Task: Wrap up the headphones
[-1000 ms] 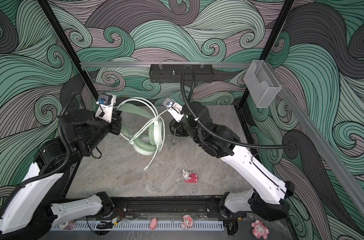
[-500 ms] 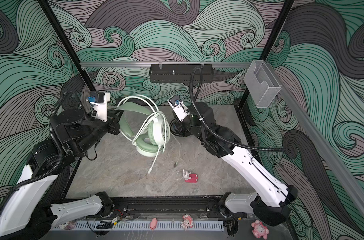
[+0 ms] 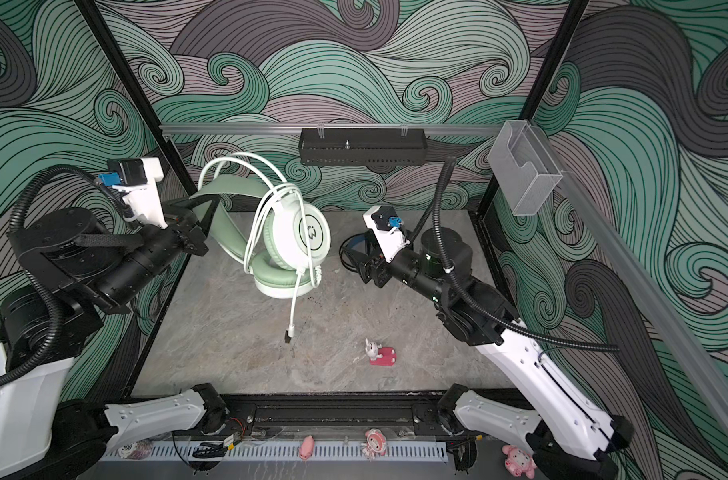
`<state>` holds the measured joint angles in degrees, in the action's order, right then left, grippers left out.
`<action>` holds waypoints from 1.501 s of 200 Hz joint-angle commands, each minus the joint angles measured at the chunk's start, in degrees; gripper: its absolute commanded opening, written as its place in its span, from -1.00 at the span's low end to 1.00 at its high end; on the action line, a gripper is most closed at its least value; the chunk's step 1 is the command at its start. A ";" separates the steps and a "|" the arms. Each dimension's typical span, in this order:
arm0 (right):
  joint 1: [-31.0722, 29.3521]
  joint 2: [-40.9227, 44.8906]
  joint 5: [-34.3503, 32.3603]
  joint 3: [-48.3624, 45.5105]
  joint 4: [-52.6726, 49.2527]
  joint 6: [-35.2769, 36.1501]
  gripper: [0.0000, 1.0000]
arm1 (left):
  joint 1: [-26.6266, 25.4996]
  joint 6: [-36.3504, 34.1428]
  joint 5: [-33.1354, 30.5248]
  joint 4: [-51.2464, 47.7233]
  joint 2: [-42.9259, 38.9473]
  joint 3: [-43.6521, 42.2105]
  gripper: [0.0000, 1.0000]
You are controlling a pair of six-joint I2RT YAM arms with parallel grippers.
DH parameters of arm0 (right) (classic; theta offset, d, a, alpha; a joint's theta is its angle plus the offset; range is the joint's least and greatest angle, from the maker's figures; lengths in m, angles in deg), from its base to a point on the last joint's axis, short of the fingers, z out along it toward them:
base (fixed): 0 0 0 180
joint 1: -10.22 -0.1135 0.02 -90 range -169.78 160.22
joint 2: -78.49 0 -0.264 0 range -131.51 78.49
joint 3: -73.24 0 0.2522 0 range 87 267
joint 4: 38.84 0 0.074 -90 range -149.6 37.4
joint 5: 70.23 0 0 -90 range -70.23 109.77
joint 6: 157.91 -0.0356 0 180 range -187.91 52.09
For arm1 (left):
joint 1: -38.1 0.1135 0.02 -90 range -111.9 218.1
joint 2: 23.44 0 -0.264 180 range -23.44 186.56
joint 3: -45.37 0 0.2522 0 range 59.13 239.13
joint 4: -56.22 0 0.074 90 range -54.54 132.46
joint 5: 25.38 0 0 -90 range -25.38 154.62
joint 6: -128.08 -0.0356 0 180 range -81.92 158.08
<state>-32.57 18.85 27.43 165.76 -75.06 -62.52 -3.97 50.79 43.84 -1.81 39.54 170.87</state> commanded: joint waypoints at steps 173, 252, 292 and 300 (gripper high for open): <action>9.26 -1.07 12.18 -17.74 14.67 -11.72 0.73 | 0.67 8.90 9.49 6.97 11.07 14.66 -1.00; 9.26 -7.86 16.48 -15.31 19.99 -12.03 0.50 | 0.92 12.01 11.33 6.45 11.29 15.86 -1.00; 9.48 -10.61 16.11 -12.53 20.88 -11.21 0.46 | 1.12 13.18 11.45 5.69 11.63 16.83 -1.00; 9.57 -11.21 16.08 -12.11 20.80 -11.11 0.43 | 1.18 13.37 11.59 5.84 11.73 16.81 -1.00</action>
<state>-23.54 8.36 42.84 150.90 -56.94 -74.31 -3.27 59.84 54.44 -0.81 51.85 185.04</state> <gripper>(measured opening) 0.727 0.061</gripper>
